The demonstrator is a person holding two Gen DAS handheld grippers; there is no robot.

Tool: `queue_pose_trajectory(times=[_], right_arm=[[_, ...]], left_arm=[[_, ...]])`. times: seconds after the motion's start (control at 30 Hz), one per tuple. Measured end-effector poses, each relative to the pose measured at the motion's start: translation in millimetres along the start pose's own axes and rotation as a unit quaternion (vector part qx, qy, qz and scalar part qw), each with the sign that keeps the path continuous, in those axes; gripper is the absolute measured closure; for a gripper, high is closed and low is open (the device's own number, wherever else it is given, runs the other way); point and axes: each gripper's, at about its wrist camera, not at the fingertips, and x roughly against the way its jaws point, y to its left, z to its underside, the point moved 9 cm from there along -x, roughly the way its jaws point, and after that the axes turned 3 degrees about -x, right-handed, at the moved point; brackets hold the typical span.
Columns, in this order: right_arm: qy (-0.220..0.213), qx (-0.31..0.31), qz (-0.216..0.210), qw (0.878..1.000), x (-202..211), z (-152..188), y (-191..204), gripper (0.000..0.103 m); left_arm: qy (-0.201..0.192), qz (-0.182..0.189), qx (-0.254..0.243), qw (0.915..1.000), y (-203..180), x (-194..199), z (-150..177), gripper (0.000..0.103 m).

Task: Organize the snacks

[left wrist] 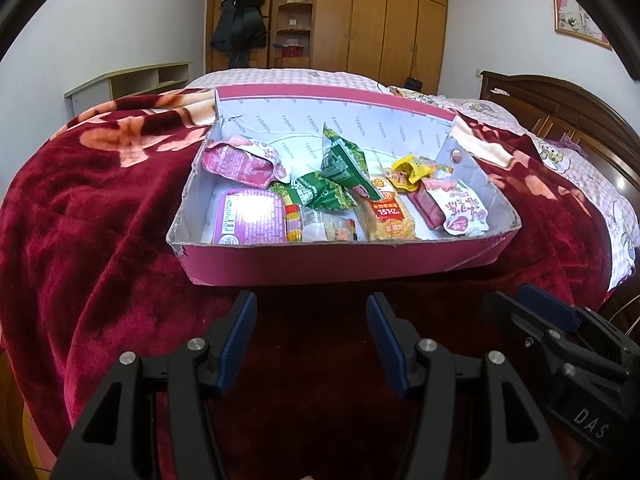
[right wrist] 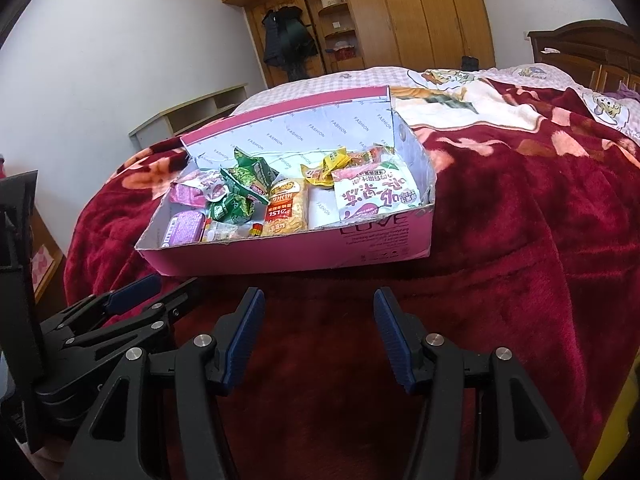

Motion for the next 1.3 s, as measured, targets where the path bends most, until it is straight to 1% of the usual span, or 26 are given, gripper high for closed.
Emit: queue_pose_trajectory(times=[0.6, 1.3], right_arm=[[0.004, -0.001, -0.003, 1.000, -1.5, 2.5, 1.2, 0.045], [0.005, -0.002, -0.004, 1.000, -1.3, 2.6, 1.4, 0.045]], left_arm=[[0.003, -0.004, 0.002, 1.0000, 1.5, -2.0, 0.0, 0.043], [-0.001, -0.005, -0.010, 0.9999, -3.0, 0.5, -0.3, 0.043]])
